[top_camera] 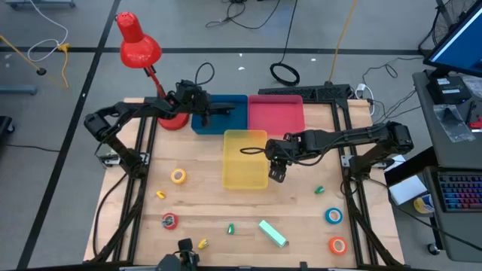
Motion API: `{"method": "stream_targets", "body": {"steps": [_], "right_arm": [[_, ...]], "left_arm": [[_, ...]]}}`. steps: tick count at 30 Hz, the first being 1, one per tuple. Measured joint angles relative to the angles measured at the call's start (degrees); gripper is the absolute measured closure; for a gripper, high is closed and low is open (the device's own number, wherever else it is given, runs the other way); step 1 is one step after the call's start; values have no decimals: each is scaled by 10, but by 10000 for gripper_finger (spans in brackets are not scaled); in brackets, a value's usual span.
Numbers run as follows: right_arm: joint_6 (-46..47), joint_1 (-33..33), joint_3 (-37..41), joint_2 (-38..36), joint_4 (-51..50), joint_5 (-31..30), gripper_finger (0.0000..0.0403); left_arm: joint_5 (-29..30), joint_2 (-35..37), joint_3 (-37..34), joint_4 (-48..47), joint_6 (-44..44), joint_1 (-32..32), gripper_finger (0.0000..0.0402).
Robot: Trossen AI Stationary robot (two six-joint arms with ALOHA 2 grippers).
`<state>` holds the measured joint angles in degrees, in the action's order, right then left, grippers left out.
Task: Pick and place Stapler, Stapler remover, tape
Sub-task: Put the black stapler into the blue bin, then put the light blue stapler into the blue bin
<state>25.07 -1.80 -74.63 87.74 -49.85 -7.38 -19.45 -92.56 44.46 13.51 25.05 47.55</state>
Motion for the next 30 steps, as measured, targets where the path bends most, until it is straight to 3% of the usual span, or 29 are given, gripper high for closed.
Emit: {"method": "stream_targets", "body": {"steps": [12,19,30], "right_arm": [[11,0,0,0,21,0,188],[11,0,0,0,21,0,191],[11,0,0,0,20,0,188]], "left_arm": [[9,-19,2,7,61,0,261],[64,-22,0,-1,80,1,208],[76,-12,0,2,80,0,216]]}}
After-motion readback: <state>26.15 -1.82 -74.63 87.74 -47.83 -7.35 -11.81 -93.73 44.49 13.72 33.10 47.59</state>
